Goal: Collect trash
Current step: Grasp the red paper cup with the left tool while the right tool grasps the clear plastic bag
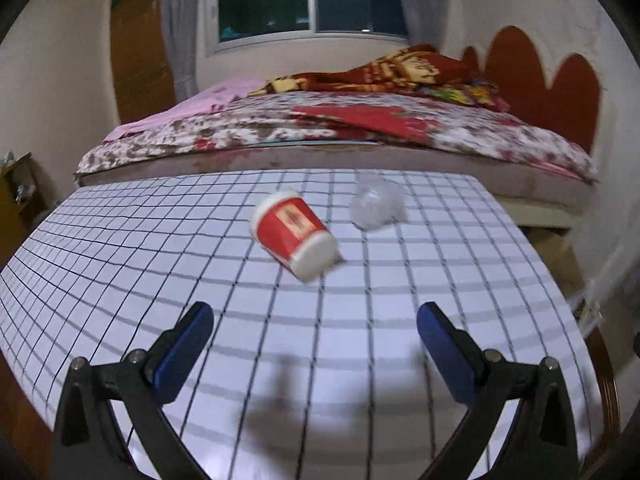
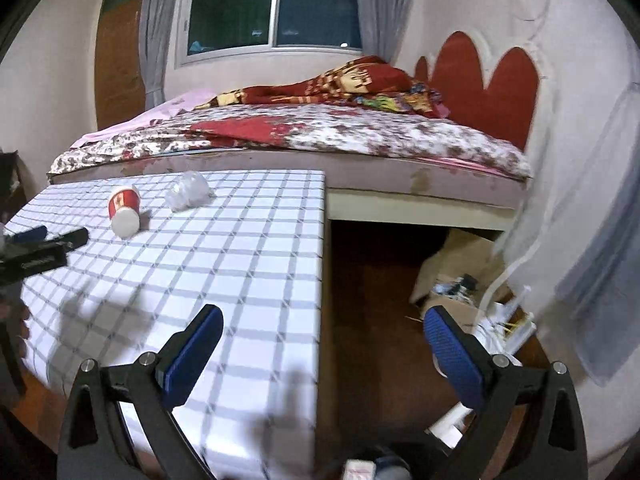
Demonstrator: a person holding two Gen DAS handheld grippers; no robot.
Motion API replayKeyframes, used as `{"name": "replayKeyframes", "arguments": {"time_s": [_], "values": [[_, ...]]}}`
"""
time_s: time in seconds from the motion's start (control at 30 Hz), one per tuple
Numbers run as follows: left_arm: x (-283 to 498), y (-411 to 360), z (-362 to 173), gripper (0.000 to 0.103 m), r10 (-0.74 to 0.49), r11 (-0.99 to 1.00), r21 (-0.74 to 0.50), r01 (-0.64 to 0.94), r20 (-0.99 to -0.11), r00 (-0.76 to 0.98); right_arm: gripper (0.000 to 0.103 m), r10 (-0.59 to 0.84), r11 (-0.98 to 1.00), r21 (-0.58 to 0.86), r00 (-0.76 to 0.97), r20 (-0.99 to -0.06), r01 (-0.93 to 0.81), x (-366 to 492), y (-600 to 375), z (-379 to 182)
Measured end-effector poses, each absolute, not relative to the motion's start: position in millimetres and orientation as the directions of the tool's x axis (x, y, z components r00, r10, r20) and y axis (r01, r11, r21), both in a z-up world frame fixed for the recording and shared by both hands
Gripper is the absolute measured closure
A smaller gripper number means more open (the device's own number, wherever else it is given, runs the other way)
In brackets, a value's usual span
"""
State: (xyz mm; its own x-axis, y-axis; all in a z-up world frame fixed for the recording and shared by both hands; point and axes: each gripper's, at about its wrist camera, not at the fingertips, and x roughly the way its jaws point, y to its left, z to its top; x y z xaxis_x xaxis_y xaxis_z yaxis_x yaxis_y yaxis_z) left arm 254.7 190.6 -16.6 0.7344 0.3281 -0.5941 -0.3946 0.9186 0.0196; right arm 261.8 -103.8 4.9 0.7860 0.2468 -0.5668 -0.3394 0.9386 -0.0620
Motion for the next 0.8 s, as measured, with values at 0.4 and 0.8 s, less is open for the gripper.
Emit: {"name": "replayKeyframes", "arguments": {"time_s": [0.4,0.8], "values": [[353.1,250.0,-57.2,0.003,0.295,0.889,-0.032,-0.456,-0.721,0.626,0.001,0.288,0.881,-0.070,0.650,-0.703,-0.467,389.7,-2.9,-35.8],[348.5,308.6,-60.7,0.022,0.186,0.924,-0.101,-0.368,-0.723,0.665,0.001,0.389,0.785,-0.053,0.558,-0.733,-0.617,429.7,112.5,-47.9]]}}
